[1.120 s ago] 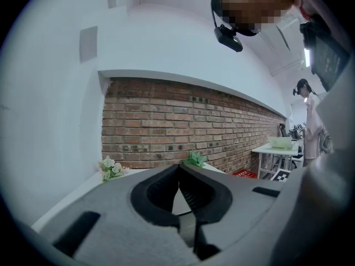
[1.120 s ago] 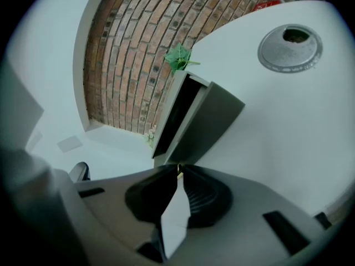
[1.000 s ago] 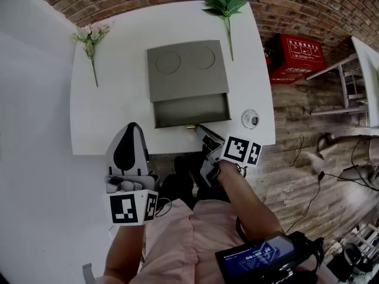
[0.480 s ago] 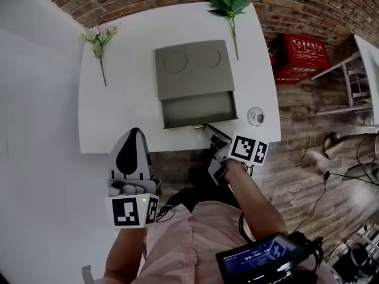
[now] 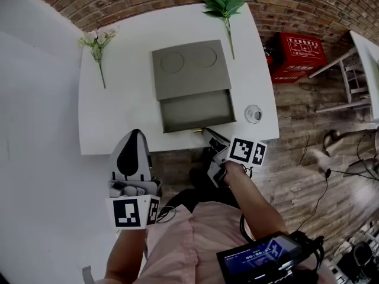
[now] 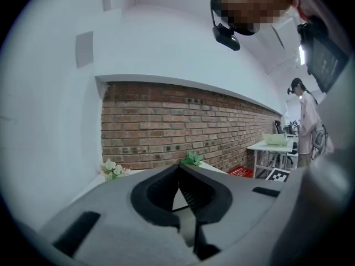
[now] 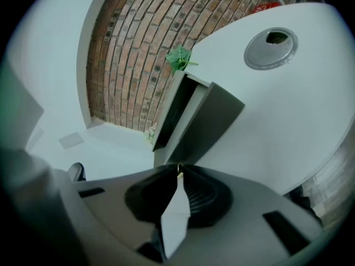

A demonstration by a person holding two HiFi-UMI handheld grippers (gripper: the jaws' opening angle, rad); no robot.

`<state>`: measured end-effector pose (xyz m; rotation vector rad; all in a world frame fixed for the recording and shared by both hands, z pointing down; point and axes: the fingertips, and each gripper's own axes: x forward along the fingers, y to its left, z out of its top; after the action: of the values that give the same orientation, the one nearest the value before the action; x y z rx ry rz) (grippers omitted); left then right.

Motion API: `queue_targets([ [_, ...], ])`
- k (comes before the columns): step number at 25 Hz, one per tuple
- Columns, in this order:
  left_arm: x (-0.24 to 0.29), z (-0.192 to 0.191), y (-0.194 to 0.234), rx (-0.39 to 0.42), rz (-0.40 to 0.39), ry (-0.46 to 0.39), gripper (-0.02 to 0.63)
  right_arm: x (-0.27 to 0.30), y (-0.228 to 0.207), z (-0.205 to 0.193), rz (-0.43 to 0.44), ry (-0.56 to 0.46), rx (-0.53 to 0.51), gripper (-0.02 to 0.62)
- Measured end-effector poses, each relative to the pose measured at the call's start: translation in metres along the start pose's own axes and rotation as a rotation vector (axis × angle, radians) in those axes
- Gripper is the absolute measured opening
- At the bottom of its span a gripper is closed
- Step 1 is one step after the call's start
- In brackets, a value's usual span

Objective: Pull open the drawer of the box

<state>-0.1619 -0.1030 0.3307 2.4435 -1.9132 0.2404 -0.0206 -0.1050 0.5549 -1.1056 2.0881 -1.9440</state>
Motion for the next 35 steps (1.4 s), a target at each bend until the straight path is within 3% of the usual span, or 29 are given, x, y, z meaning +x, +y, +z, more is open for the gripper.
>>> queue_targets([
  [25, -0.015, -0.003, -0.011, 0.001, -0.006, -0.003, 0.009, -0.013, -0.006, -0.012, 0.001, -0.005, 0.002, 0.040],
  [29, -0.016, -0.004, -0.011, -0.001, -0.002, -0.004, 0.009, -0.012, -0.007, -0.013, -0.012, -0.012, -0.021, 0.053],
  [35, -0.018, -0.004, -0.009, -0.012, -0.005, -0.026, 0.009, -0.020, -0.005, -0.021, -0.007, -0.005, -0.029, 0.124],
])
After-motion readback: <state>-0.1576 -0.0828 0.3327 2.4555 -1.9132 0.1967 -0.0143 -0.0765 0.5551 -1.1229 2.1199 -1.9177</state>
